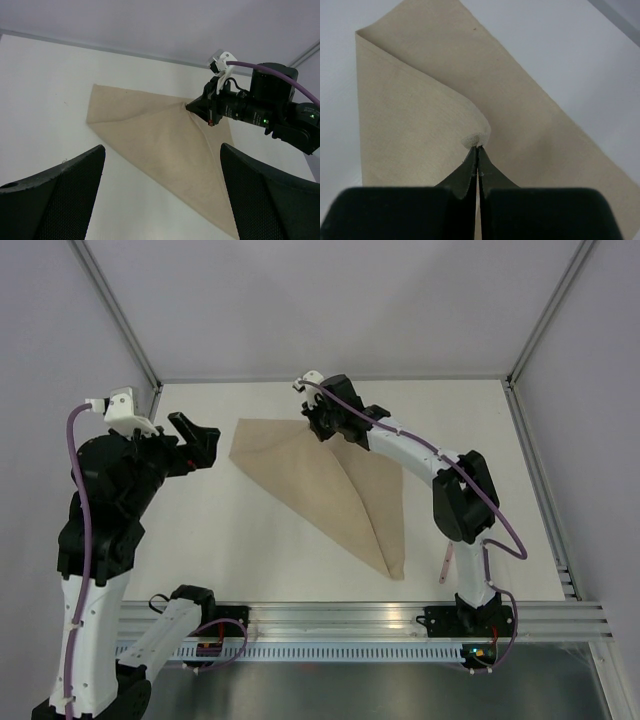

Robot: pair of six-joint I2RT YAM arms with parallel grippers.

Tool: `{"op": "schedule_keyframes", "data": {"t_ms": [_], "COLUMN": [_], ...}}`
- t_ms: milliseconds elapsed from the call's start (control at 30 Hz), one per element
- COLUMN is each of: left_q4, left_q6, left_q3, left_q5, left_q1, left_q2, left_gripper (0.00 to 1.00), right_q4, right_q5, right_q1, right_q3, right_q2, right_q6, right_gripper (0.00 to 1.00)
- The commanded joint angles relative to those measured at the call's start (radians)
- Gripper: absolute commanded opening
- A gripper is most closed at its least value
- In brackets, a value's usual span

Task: Fold the napkin, place the utensils inside, and roll it up
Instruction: Fold the napkin

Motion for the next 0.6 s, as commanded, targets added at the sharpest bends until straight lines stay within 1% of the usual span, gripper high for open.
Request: {"op": "schedule_keyframes", "data": {"t_ms": [0,567], "left_q4": [0.058,0.090], "left_q6": [-0.030,-0.030], "left_q3": [-0.014,-0.065], "left_q5": [0.039,0.062], "left_q1": [-0.001,-0.001], "left_q2": [0.003,0.006], "left_gripper": [1.00,1.00], "right_q4": [0.024,0.061], "right_q5": [0.039,0.060], "right_q1": [-0.022,-0.139], "right_q3": [-0.009,-0.075], "right_q2": [-0.043,-0.100], "right_q6": [-0.018,-0.002], "right_gripper": [0.00,0.01]}}
